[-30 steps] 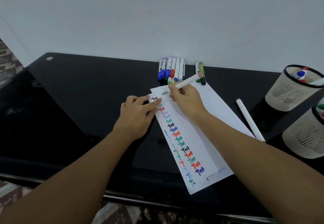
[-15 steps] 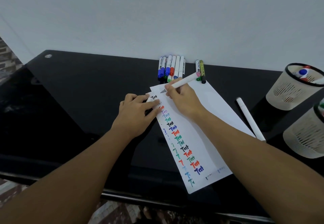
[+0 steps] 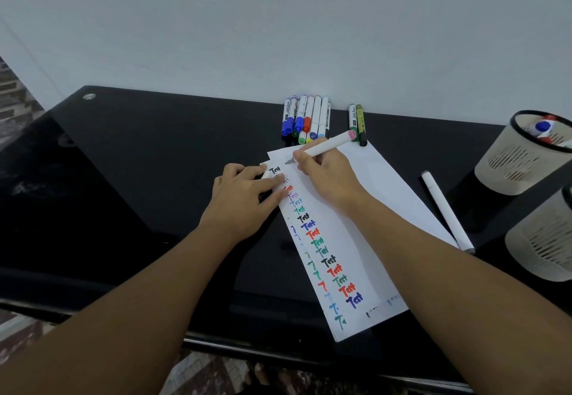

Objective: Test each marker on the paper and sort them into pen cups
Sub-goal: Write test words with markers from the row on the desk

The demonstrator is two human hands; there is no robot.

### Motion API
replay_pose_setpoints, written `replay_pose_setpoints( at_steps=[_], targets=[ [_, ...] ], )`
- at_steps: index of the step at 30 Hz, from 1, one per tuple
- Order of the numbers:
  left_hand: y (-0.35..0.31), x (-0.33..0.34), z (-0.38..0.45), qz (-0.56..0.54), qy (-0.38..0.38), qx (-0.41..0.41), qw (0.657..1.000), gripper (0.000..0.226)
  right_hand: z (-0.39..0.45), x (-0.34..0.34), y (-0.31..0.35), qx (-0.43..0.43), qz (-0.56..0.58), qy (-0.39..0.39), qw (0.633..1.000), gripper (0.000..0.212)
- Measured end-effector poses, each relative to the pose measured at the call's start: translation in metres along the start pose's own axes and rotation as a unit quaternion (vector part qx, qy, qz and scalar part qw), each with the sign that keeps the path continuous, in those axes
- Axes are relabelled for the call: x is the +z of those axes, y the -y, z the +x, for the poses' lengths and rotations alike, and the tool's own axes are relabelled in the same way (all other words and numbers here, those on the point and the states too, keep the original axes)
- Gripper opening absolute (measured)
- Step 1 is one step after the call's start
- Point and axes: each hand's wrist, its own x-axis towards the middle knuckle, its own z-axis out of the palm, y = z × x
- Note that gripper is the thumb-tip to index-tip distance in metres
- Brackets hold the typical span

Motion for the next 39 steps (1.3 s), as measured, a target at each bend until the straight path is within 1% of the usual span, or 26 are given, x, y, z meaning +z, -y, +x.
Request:
replay_pose_setpoints(
  at_steps=[8,18,22,31,36,39],
  targets=[
    [-0.0009,-0.0013,0.0001,0.008,0.008,-0.005,1.000,0.044,0.0042,0.0041,-0.0023,0.000,-0.045,0.015,0.999,0.014],
    [-0.0008,-0.0016,-0.0001,0.007,-0.002,-0.002,1.000,0.043,0.0036,0.0049,0.0003,-0.008,-0.059,0.018,0.998,0.012],
    [-0.0007,-0.0010,0.0003,0.010,0.003,-0.004,1.000,0.044,0.0042,0.0056,-0.0006,0.005,-0.056,0.008,0.998,0.017],
    [-0.0017,-0.0016,0.0001,0.011,0.006,-0.006,1.000,0.044,0.0015,0.0027,-0.0001,0.002,-0.054,0.020,0.998,0.017],
    [-0.0009,-0.0025,0.0011,0.010,0.007,-0.006,1.000,0.044,0.0011,0.0018,-0.0007,0.009,-0.015,-0.002,1.000,0.008],
    [-0.0016,-0.0024,0.0010,0.012,0.010,-0.007,1.000,0.045,0.0025,0.0023,-0.0024,0.008,-0.041,0.006,0.999,0.010]
  ],
)
